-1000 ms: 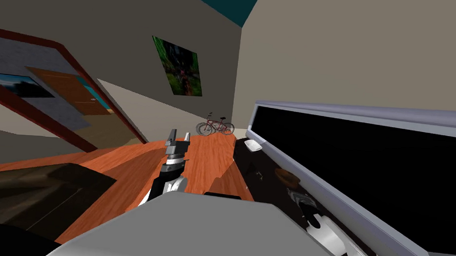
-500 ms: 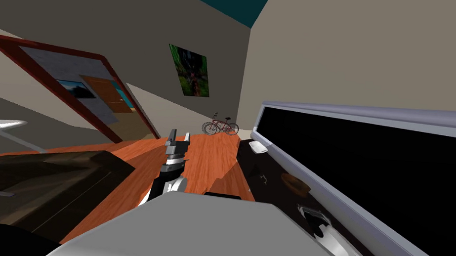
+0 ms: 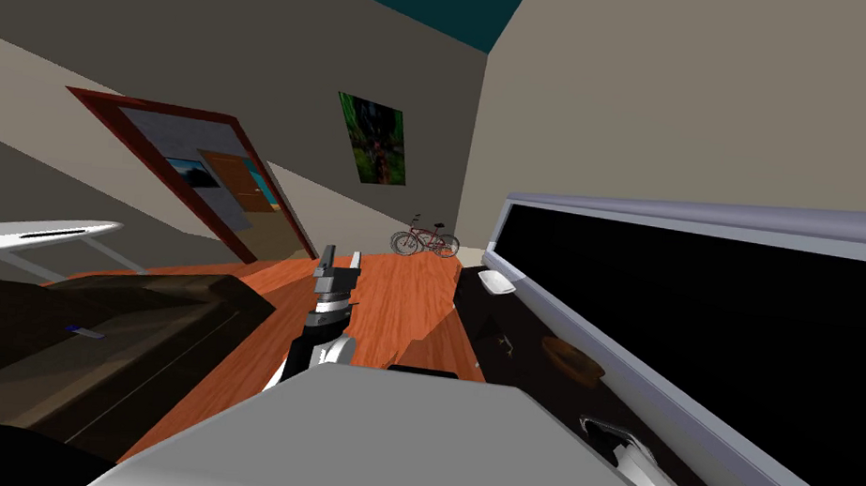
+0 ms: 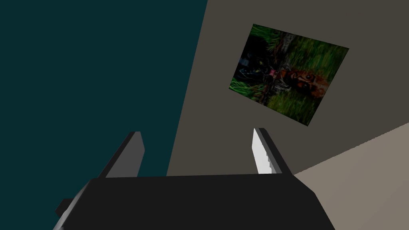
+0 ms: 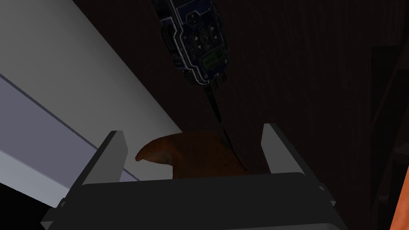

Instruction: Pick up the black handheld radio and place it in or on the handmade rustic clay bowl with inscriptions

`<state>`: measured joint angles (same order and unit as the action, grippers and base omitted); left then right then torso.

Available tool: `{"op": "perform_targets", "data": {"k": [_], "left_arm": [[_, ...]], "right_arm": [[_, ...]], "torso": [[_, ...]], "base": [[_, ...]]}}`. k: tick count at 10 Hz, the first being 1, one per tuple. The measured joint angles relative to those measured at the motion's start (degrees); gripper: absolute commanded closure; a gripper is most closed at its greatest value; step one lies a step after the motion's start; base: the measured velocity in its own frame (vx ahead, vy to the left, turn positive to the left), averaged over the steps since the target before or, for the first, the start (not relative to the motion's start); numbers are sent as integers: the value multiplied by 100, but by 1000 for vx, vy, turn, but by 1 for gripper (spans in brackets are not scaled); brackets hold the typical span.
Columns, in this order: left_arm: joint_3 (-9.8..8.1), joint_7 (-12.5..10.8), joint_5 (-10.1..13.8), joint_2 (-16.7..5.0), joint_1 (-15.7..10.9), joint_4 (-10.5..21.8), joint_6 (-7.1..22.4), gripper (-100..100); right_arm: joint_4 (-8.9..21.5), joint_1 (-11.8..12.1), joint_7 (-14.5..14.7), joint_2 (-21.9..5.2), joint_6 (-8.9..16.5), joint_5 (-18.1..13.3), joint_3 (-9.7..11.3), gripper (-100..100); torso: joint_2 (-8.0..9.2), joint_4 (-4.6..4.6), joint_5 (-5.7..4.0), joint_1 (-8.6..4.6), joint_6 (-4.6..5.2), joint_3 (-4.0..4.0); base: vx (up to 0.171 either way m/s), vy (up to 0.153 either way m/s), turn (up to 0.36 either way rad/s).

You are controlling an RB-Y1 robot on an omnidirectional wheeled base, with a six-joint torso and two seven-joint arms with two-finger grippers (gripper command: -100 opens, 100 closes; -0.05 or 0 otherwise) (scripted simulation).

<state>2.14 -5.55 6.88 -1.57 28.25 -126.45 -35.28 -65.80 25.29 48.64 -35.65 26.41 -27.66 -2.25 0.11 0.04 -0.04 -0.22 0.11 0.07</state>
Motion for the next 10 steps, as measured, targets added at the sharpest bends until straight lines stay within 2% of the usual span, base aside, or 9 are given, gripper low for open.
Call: {"op": "perform_targets", "data": {"k": [1,2,3,6,7,10], "left_arm": [[0,0,0,0,0,0,0,0],[0,0,0,0,1,0,0,0],[0,0,0,0,1,0,0,0],[-1,0,0,-1,1,0,0,0],[-1,0,0,0,1,0,0,0],[0,0,0,0,1,0,0,0]], "right_arm": [[120,-27,31,40,68,-41,20,-100],[135,-30,36,44,81,-45,23,0],[133,-29,36,44,79,-45,23,-100],[414,-286,-74,212,93,-321,24,-100],[421,-293,-82,217,96,-330,24,100],[421,-292,-75,209,96,-334,24,100]], "torso": [[-1,0,0,0,0,-1],[-4,-1,1,1,1,-2],[-7,-1,1,2,1,-4],[-9,-2,-6,-33,1,-5],[-8,-2,-4,-19,1,-5],[-6,0,-4,0,4,-3]], "base": [[-8,-3,14],[0,0,0],[-14,-33,21],[-4,-71,26],[0,-8,1],[0,-2,2]]}}
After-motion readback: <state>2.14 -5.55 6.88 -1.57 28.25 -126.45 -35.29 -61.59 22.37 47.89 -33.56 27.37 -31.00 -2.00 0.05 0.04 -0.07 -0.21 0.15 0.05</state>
